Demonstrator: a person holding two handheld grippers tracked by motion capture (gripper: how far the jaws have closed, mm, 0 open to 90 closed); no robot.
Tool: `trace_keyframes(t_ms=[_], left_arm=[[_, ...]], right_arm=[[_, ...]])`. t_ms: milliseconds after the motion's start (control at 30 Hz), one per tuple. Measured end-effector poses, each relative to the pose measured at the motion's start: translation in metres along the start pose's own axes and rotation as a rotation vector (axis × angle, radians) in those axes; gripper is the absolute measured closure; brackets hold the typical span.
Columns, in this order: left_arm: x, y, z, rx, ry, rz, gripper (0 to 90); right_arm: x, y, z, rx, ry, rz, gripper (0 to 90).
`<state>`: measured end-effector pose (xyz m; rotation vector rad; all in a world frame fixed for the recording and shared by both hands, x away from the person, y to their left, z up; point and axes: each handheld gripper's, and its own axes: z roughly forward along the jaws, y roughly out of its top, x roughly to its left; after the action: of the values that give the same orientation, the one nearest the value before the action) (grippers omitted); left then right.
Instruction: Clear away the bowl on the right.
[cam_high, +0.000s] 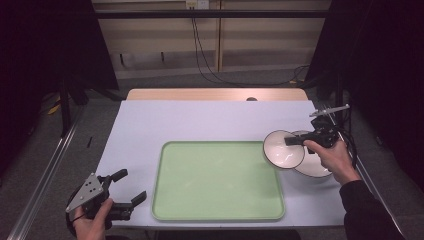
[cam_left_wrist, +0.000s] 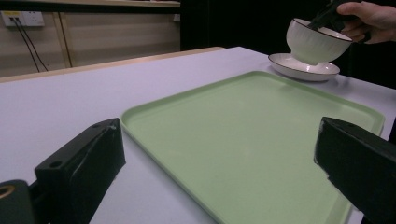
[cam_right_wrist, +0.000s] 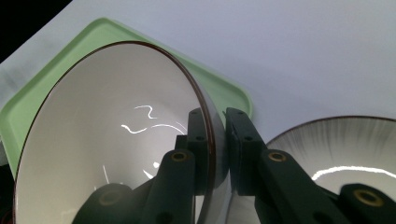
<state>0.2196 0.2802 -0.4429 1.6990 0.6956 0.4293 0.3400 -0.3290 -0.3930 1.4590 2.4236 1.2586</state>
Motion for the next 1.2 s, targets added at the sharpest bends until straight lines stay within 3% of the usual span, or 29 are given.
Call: trace_keyframes(t_ms=[700, 833, 900, 933, 967, 1067, 1133, 1167, 1200], left_arm=[[0.0, 0.0, 0.0, 0.007, 0.006, -0.001, 1.7], [0.0, 0.0, 0.0, -0.01, 0.006, -0.007, 1.7], [0.0, 0.0, 0.0, -0.01, 0.006, -0.011, 1.6], [0.001, 0.0, 0.0, -0.001, 0.002, 0.008, 1.7], [-0.001, 0.0, 0.001, -0.012, 0.006, -0.01, 1.7], [-0.001, 0.0, 0.001, -0.013, 0.005, -0.011, 1.7], [0.001, 0.0, 0.0, 0.004, 0.001, 0.013, 1.7], [-0.001, 0.0, 0.001, -0.012, 0.006, -0.012, 1.7], [0.0, 0.0, 0.0, -0.003, 0.003, 0.002, 1.7]], right_arm=[[-0.002, 0.026, 0.033, 0.029, 0.008, 0.025, 79.6], [-0.005, 0.03, 0.04, 0.032, 0.009, 0.031, 79.7], [-0.006, 0.031, 0.043, 0.038, -0.006, 0.037, 79.6], [-0.006, 0.031, 0.044, 0.036, -0.014, 0.044, 79.6], [-0.007, 0.031, 0.045, 0.036, -0.014, 0.048, 79.7], [-0.01, 0.033, 0.047, 0.038, -0.024, 0.057, 79.7], [-0.012, 0.035, 0.049, 0.035, -0.028, 0.067, 79.7], [-0.012, 0.036, 0.05, 0.037, -0.033, 0.079, 79.8], [-0.013, 0.036, 0.052, 0.037, -0.036, 0.076, 79.7]])
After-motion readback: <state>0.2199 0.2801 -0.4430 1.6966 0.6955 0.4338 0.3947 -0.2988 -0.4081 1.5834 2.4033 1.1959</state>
